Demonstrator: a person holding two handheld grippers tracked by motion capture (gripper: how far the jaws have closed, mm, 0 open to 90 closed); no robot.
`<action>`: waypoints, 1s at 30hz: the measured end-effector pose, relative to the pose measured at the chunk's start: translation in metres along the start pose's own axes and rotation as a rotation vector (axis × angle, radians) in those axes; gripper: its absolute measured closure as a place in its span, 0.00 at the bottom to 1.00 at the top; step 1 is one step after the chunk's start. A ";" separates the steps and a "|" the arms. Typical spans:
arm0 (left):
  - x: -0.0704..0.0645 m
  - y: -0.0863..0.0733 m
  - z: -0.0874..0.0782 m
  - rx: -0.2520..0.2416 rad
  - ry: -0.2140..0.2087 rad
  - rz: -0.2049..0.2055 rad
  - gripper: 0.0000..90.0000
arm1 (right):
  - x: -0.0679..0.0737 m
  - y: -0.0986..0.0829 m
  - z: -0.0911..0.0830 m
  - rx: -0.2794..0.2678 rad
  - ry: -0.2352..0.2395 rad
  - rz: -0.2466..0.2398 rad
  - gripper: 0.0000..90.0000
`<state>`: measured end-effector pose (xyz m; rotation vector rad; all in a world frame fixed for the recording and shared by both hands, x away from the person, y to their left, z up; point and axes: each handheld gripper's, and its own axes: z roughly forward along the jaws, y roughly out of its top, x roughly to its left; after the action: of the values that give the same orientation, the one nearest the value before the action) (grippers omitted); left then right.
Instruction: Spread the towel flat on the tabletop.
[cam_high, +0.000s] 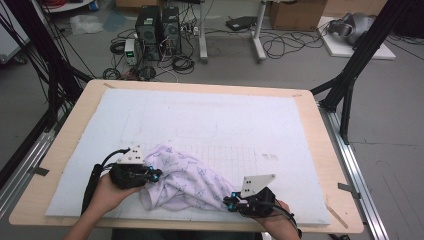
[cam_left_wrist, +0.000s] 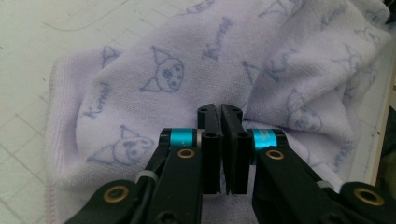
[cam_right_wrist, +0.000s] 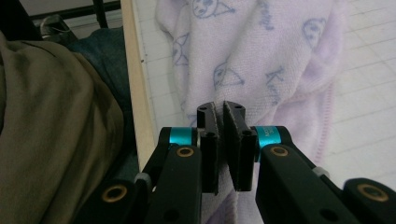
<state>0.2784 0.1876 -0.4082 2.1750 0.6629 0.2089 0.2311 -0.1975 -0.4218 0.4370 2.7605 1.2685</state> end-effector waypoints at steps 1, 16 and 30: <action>0.001 0.000 -0.002 0.001 -0.001 0.003 0.87 | -0.001 0.002 -0.001 -0.011 0.007 0.005 0.91; 0.017 -0.003 0.015 0.039 -0.028 -0.047 0.64 | -0.056 0.022 0.012 -0.101 -0.004 0.135 0.54; 0.034 0.057 -0.001 -0.063 0.011 -0.045 0.93 | -0.077 0.037 -0.019 -0.168 -0.039 0.131 0.96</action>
<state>0.3286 0.1767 -0.3670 2.0983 0.7015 0.2148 0.3093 -0.2107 -0.3850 0.6295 2.6039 1.4897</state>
